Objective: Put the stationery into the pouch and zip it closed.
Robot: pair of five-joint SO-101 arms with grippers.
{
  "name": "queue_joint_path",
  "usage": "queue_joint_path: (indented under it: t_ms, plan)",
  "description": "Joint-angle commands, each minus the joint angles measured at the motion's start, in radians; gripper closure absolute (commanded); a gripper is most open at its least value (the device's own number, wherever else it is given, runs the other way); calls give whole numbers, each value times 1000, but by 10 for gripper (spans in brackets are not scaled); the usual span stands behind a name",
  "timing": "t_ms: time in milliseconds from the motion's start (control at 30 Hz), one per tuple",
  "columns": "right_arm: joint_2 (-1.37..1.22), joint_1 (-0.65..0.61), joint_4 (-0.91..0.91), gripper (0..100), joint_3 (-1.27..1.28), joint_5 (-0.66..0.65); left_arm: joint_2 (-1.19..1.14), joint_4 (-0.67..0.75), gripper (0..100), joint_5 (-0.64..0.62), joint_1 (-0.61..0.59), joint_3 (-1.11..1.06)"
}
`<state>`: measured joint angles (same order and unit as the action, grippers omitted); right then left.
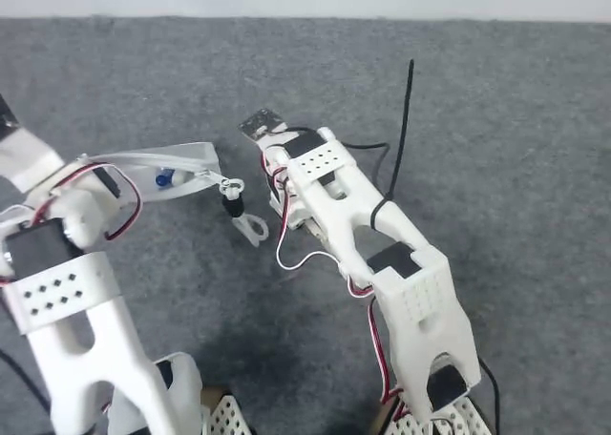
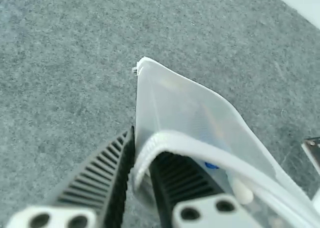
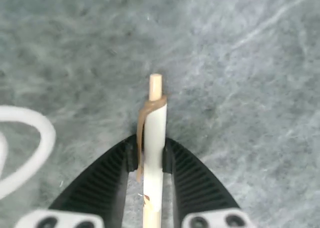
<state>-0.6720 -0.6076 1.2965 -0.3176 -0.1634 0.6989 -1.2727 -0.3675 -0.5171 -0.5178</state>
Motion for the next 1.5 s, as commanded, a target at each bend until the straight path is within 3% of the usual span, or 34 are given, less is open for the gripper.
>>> queue_joint_path:
  t_ms: [0,333,667,1167,1467]
  plan:
    - [7,-5,16,992,-44,5,29,34,987,-12,8,25]
    - [104,-12,50,992,-44,18,29,32,987,-12,9,25]
    - [237,-8,58,992,-44,245,29,26,987,-14,60,25]
    - [410,-8,116,992,-38,252,31,-40,987,-11,180,51]
    - [483,22,159,992,-35,252,31,-52,987,-9,193,58]
